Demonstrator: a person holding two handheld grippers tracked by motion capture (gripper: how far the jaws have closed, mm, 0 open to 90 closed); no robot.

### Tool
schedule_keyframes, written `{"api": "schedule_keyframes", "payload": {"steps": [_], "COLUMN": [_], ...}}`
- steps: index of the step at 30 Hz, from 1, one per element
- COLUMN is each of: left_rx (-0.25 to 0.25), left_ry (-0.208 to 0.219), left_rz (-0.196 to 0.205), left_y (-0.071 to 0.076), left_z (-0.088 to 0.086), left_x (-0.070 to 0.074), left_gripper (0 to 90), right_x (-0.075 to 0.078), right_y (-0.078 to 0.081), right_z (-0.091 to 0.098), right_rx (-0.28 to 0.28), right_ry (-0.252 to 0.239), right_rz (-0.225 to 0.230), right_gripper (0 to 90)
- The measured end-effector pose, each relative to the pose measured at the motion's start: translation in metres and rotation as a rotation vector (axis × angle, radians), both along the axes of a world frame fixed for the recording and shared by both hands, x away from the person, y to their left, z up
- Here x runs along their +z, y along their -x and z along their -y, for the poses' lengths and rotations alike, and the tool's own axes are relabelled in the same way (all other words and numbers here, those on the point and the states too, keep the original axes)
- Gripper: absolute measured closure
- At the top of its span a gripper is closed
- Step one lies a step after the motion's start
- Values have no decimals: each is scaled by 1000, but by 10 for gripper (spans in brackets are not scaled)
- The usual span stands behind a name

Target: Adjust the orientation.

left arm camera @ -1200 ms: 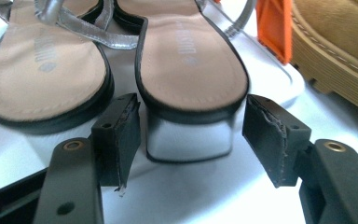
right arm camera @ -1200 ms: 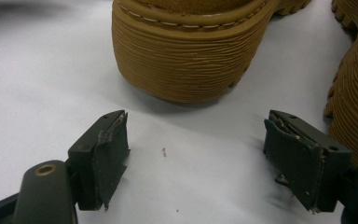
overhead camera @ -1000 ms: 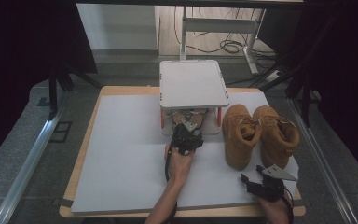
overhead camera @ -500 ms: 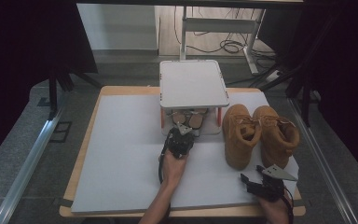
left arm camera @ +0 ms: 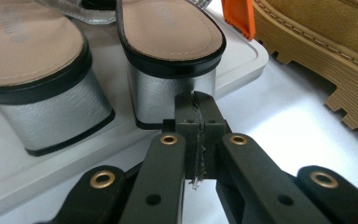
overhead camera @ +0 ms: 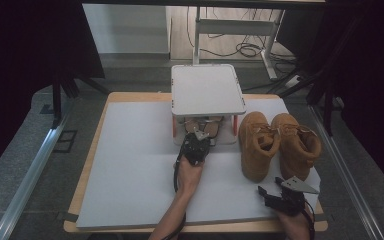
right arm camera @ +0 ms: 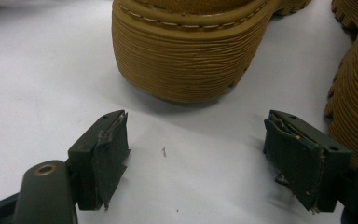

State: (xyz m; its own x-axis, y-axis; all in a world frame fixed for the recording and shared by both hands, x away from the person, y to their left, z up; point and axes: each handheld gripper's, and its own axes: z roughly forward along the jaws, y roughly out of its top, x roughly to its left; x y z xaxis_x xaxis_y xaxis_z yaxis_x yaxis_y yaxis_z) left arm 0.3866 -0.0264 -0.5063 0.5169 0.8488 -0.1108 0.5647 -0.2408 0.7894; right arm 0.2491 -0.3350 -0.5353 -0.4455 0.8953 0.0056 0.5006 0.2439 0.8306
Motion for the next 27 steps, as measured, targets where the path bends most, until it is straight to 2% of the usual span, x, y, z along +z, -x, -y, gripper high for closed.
{"api": "schedule_keyframes", "payload": {"steps": [27], "left_rx": [-14], "left_ry": [-19], "left_rz": [2], "left_y": [-26], "left_z": [15], "left_x": [0], "left_gripper": [895], "right_x": [0], "right_y": [0], "right_z": [0], "right_rx": [0], "right_ry": [0], "right_rz": [2], "right_gripper": [216]}}
